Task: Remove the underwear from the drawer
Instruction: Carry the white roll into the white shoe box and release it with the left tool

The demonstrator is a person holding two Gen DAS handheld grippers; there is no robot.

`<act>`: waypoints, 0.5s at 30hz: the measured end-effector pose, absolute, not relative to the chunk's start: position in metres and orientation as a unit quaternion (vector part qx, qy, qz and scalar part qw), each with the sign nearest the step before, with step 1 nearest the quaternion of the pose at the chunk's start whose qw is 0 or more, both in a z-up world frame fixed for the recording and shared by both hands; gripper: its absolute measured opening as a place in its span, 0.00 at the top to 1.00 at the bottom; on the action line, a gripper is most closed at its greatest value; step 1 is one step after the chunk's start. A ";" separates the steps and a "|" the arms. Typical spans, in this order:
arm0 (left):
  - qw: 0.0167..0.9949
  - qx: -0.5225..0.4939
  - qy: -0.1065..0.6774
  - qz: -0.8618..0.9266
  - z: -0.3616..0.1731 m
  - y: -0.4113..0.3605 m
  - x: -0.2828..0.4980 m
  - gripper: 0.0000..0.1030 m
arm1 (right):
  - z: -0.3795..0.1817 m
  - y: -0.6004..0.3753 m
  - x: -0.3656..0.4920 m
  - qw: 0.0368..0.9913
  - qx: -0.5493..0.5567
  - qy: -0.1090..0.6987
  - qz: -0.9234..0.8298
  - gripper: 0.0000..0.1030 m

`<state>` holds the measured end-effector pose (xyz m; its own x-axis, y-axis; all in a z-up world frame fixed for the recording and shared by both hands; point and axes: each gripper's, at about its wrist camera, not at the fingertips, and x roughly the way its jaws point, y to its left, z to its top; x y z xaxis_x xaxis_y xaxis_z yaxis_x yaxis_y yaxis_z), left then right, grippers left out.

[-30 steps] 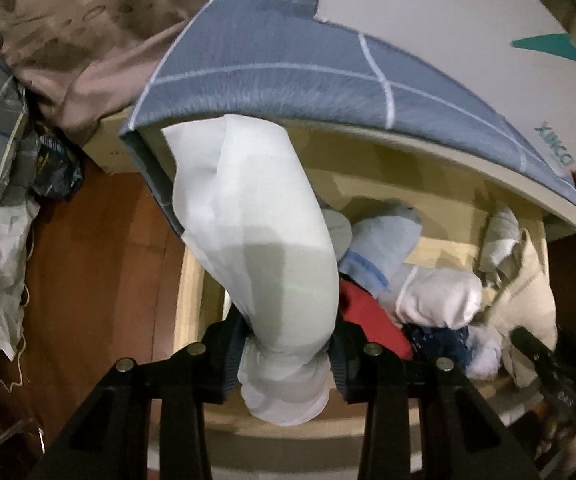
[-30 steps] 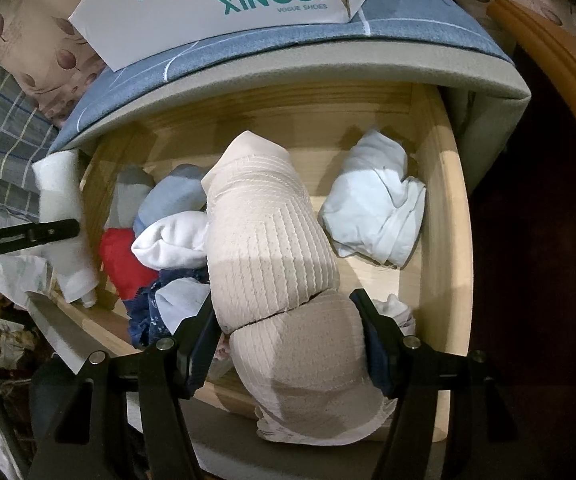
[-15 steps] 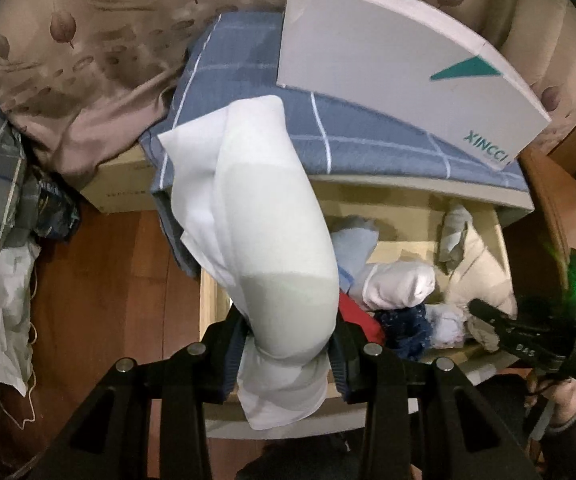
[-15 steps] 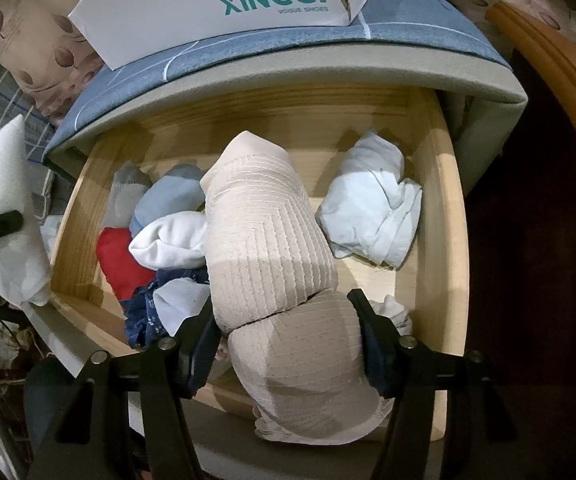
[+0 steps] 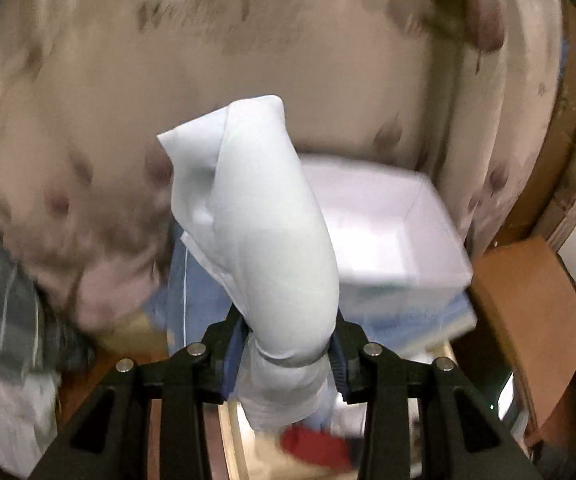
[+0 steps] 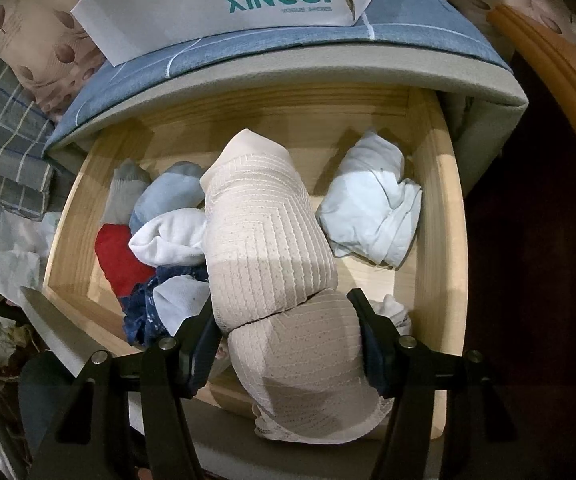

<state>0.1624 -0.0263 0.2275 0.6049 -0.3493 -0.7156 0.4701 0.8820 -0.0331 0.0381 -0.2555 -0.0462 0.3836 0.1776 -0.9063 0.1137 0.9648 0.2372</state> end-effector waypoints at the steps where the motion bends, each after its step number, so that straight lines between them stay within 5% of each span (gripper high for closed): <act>1: 0.896 0.082 0.369 -0.233 0.236 -0.033 0.172 0.64 | -0.046 -0.255 0.038 0.821 0.130 0.555 0.019 0.44; 7: 0.891 0.092 0.360 -0.262 0.243 -0.077 0.232 0.64 | -0.046 -0.256 0.038 0.820 0.135 0.556 0.020 0.44; 15: 0.870 0.097 0.426 -0.230 0.175 -0.107 0.304 0.64 | -0.047 -0.256 0.037 0.820 0.136 0.556 0.021 0.44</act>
<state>0.3041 -0.1072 0.1748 0.5319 -0.3174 -0.7851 0.4830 0.8752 -0.0266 0.0370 -0.2558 -0.0467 0.3815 0.1857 -0.9055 0.1164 0.9622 0.2464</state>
